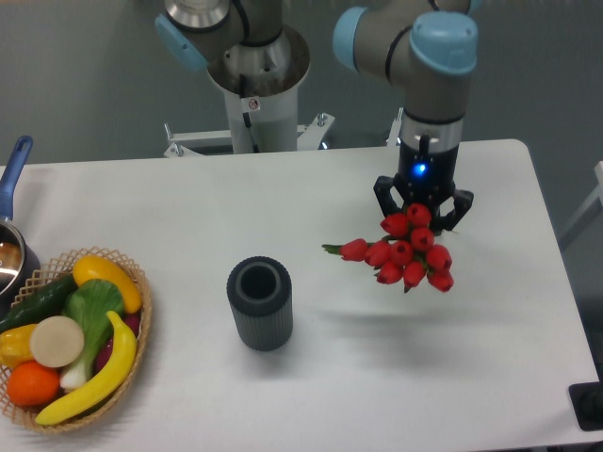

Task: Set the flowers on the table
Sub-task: 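Tilt the tulip bouquet sideways and lower it toward the table, then lay the tulips flat on the table and open the gripper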

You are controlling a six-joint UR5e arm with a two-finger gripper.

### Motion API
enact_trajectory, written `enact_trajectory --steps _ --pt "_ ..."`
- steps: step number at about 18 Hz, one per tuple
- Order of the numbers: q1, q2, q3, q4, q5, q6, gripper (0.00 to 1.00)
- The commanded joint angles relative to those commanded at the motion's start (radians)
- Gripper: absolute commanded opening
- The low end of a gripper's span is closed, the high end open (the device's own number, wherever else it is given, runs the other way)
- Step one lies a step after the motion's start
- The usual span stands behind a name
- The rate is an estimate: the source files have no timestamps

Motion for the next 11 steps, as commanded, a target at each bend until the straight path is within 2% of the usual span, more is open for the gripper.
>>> enact_trajectory --steps 2,8,11 --pt "-0.02 -0.02 0.005 -0.002 0.002 0.002 0.44" --pt "-0.08 -0.136 0.057 -0.002 0.0 -0.002 0.44" --pt "-0.097 -0.173 0.075 -0.002 0.0 -0.005 0.45"
